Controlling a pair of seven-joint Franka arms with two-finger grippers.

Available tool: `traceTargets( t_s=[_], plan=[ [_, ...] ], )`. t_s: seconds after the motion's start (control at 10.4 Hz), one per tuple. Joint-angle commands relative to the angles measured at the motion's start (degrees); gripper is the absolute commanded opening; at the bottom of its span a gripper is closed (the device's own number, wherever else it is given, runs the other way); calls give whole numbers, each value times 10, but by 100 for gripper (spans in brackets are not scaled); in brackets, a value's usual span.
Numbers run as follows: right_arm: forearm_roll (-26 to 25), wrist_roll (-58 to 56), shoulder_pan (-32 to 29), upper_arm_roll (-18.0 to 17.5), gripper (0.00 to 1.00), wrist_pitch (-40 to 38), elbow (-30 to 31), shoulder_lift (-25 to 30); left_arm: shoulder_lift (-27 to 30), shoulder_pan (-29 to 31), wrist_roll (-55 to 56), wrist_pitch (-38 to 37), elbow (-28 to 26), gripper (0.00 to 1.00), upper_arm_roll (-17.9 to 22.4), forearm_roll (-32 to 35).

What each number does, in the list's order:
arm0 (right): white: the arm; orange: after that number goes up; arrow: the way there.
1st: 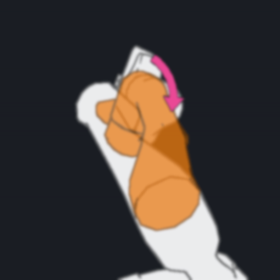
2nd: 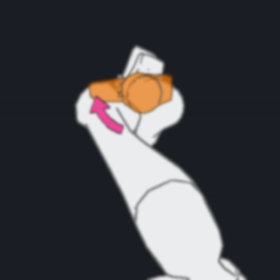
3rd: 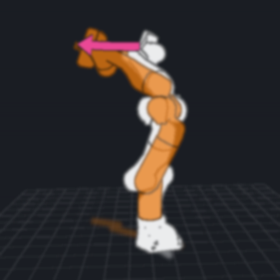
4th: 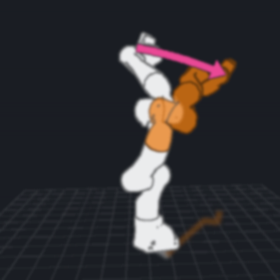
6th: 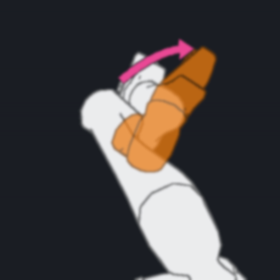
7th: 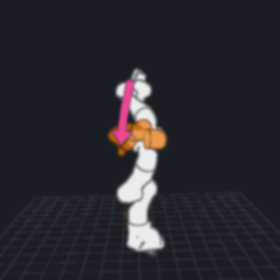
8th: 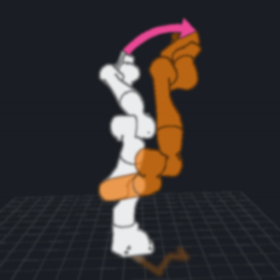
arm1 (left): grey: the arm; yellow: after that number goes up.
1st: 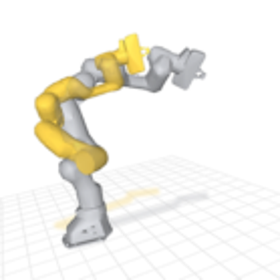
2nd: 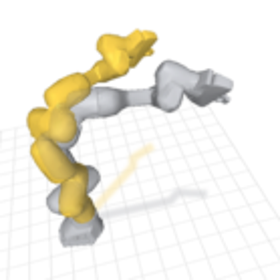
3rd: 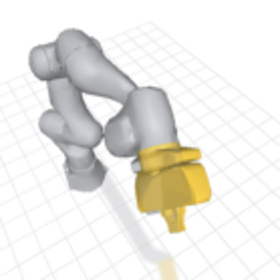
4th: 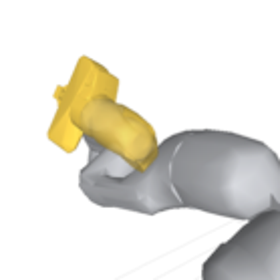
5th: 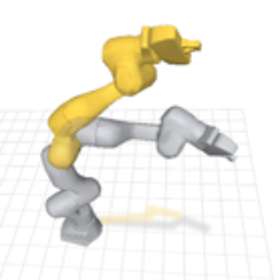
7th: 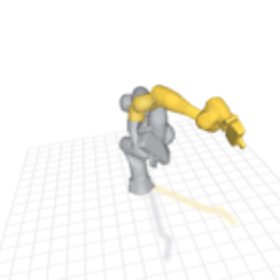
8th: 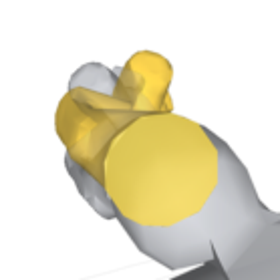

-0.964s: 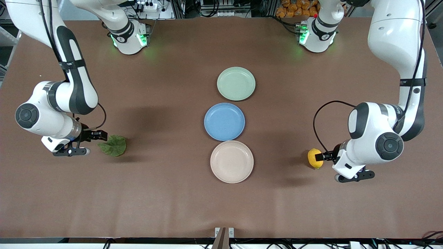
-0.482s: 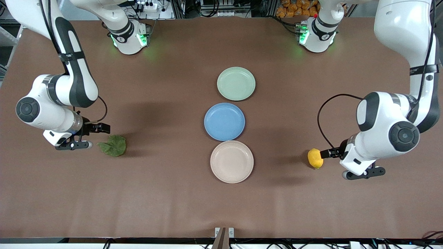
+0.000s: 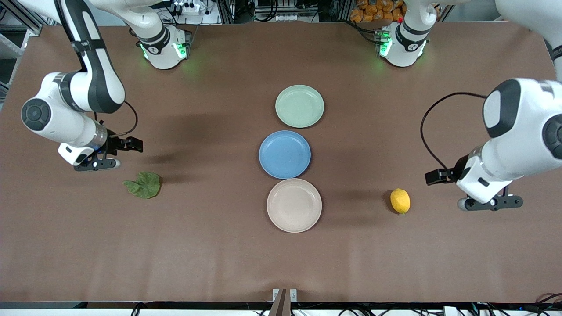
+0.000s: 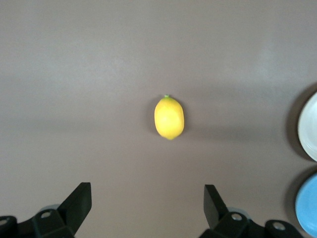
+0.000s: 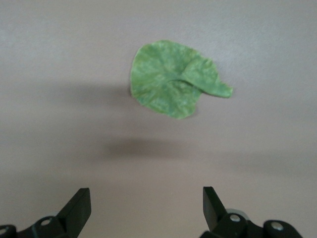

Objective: Pick lemon and lettuce from plates

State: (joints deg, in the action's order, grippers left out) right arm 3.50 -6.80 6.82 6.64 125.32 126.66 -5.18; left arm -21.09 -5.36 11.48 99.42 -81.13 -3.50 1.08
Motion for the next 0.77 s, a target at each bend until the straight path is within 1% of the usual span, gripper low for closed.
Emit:
traceTargets(
  t_s=[0.0,0.1,0.19,0.39,0.48,0.67],
  plan=[
    [-17,55,-52,-63,100,4,26,44,58,11,-11,-35,-21,100,-16,2],
    [-17,59,-57,-62,100,-2,3,47,74,17,-10,-46,-22,100,-26,-5],
    [-17,61,-69,-62,100,-30,-31,51,89,21,-10,-56,-22,100,-30,-6],
    [-15,62,-75,-59,100,-119,-122,51,122,20,-10,-81,-20,100,-30,-12],
    [-15,62,-76,-57,100,-147,-161,56,136,20,-11,-95,-20,100,-30,-17],
    [-16,55,-78,-49,100,-176,-220,61,154,20,-11,-116,-19,100,-31,-16]
  ],
)
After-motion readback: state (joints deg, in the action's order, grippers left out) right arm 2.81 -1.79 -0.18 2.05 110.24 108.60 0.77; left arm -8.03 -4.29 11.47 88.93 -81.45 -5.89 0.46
